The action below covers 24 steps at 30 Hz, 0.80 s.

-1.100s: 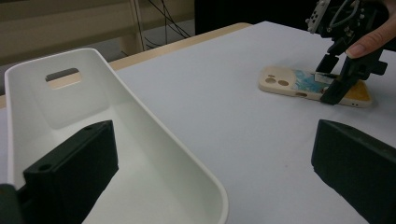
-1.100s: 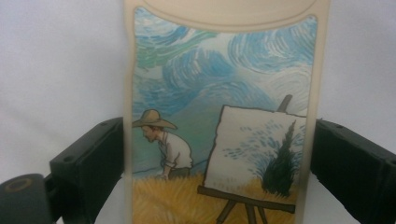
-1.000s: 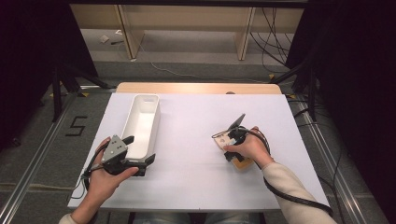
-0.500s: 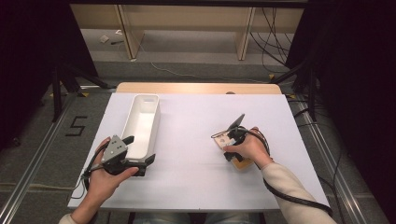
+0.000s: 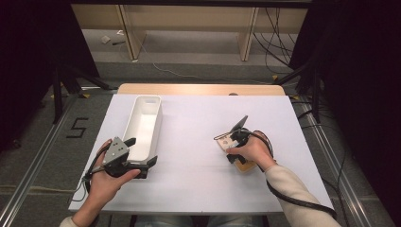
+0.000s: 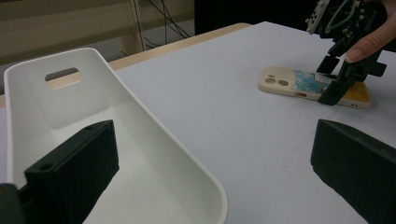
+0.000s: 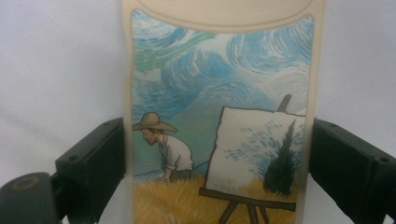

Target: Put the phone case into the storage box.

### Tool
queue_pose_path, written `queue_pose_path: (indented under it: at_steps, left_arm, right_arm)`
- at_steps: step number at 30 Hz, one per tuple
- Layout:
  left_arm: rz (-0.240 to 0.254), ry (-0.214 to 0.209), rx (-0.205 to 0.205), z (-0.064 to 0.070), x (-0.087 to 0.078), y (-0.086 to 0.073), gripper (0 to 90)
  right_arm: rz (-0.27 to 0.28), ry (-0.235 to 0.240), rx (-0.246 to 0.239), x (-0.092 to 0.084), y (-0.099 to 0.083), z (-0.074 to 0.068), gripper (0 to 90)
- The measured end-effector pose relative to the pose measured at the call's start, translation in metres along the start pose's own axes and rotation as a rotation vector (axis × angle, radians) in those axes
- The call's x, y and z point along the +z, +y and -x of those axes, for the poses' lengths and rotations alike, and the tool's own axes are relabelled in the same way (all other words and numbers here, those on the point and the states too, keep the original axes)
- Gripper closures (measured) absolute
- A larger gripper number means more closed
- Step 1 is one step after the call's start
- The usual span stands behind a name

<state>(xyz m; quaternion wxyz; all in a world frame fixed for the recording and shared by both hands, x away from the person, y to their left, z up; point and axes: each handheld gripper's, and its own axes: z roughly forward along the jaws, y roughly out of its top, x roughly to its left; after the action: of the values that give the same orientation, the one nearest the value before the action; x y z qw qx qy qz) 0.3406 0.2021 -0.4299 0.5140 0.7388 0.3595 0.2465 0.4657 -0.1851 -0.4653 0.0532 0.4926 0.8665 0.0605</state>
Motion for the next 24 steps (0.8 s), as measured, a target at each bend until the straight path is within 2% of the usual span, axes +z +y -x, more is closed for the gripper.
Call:
queue_pose_path:
  at_steps: [10,11,21,24]
  left_arm:
    - [0.001,-0.001,0.000,0.0000,-0.0001,0.0000,0.7]
    - [0.001,-0.001,0.000,0.0000,-0.0001,0.0000,0.7]
    - [0.002,0.000,-0.003,-0.0001,-0.0006,0.0000,0.7]
    - [0.002,0.002,-0.003,-0.0002,-0.0005,-0.0001,0.7]
  right_arm:
    - [-0.002,0.004,0.001,-0.0003,0.0001,0.0006,10.9]
    - [-0.003,0.008,0.013,-0.0008,0.0003,0.0000,10.9]
    - [0.019,0.008,0.007,-0.0036,-0.0004,0.0026,11.3]
    - [0.029,0.018,0.028,-0.0090,0.0002,0.0030,11.3]
